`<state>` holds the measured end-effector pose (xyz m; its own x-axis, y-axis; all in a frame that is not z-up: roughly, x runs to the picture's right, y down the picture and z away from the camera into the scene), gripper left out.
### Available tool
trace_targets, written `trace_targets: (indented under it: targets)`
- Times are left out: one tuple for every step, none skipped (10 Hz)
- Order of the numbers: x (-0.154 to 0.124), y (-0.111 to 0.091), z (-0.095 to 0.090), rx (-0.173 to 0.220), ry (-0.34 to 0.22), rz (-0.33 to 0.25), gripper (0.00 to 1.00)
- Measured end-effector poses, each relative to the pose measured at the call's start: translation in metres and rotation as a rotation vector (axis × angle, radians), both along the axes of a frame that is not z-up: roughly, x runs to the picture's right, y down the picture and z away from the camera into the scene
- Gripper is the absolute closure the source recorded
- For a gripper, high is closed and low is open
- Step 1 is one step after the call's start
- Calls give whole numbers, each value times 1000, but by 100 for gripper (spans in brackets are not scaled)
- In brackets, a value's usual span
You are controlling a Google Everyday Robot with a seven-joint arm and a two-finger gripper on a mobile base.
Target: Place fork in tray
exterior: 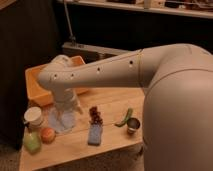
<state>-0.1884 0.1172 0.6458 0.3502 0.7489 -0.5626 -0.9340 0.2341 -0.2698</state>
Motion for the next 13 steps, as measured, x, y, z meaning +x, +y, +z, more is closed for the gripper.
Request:
trace_targets:
  targets:
    - [-24,12,-14,5,-50,-34,35]
    - [-53,24,-30,8,-105,-68,35]
    - [-74,30,-36,17,-138,-94,35]
    - [-103,37,-41,18,-179,-122,35]
    - [-132,43,-40,20,-216,-148,35]
    - [-153,44,-35,23,-240,-168,35]
    - [-178,44,-23,27,-264,-192,35]
    - [-198,43,-8,29,-282,-211,35]
    - [-216,39,12,32,-297,-228,35]
    - [-231,35,33,36,-311,-241,35]
    - [-244,33,55,31,-324,-254,35]
    - [-251,34,74,26,-336,-269,35]
    - [-257,35,89,20,-350,-278,35]
